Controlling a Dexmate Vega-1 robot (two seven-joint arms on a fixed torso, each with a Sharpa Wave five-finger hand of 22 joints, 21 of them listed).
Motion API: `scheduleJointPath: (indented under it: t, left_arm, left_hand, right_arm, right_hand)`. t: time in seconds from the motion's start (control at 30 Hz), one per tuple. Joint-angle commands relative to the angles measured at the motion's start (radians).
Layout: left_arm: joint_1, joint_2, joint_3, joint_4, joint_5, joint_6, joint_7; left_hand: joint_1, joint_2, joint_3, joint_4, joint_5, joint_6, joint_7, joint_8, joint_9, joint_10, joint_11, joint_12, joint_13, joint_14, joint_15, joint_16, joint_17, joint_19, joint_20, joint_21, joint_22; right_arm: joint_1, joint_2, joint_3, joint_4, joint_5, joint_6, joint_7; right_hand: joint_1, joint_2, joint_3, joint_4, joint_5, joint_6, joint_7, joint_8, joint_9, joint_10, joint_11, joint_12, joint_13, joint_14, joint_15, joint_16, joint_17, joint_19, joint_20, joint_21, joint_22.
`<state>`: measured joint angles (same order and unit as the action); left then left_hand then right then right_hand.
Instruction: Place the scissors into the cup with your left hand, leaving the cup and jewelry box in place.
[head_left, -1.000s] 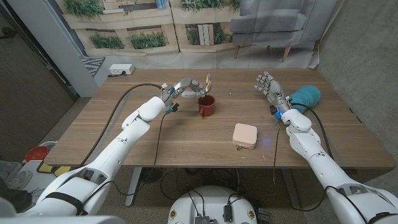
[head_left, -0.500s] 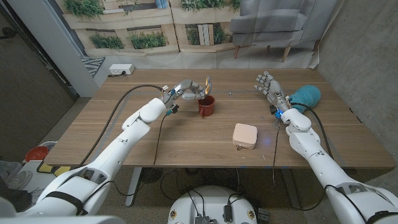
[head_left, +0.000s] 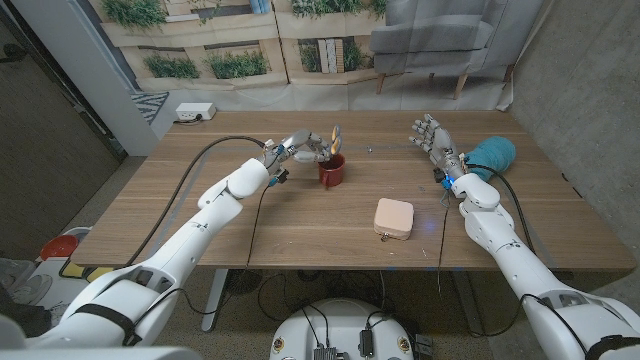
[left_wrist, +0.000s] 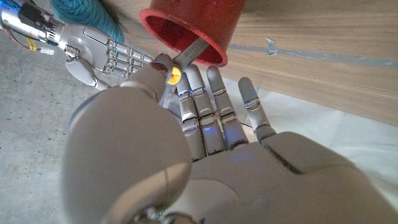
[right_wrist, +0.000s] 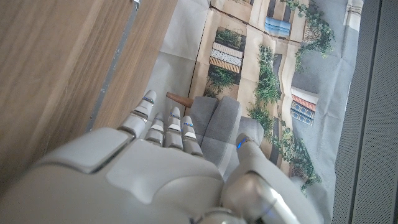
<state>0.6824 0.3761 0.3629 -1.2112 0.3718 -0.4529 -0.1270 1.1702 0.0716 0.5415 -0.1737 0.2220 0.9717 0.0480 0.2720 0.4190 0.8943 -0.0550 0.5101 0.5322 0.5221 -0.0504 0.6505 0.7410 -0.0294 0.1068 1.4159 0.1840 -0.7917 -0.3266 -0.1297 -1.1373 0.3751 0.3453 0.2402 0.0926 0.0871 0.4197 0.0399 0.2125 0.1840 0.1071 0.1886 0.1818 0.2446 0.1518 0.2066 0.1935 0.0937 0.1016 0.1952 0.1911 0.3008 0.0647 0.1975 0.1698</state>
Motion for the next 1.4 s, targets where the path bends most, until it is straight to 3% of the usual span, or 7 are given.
scheduleJointPath:
  t: [0.03, 1.4]
  left_arm:
    - [-0.015, 0.005, 0.024, 0.011, 0.055, -0.015, 0.042]
    - [0.004, 0.041, 0.057, -0.061, 0.141, 0.075, 0.055]
  left_hand:
    - [0.006, 0.0, -0.003, 0.001, 0.005, 0.251, 0.091, -0.007, 0.087, 0.009, -0.005, -0.005, 0.006, 0.005, -0.088, 0.005, 0.001, -0.001, -0.004, -0.001, 0.002]
    - [0.012, 0.002, -0.015, 0.002, 0.007, 0.263, 0.093, -0.034, 0.068, 0.015, -0.001, -0.038, 0.007, 0.002, -0.083, 0.009, 0.003, -0.01, 0.002, -0.002, 0.003]
  right_arm:
    - [0.014, 0.005, 0.002, 0.023, -0.001, 0.006, 0.008]
    - [0.024, 0.011, 0.0, 0.034, -0.009, 0.009, 0.013]
  right_hand:
    - [-0.001, 0.001, 0.003, -0.004, 0.009, -0.004, 0.001, -0.001, 0.003, 0.005, -0.001, -0.006, 0.002, 0.013, 0.0, 0.002, 0.002, 0.007, -0.004, 0.002, 0.005]
    - [-0.003, 0.002, 0.005, -0.005, 0.009, -0.007, 0.0, 0.001, 0.003, 0.005, 0.0, -0.007, 0.002, 0.013, 0.0, 0.001, 0.002, 0.007, -0.004, 0.001, 0.005]
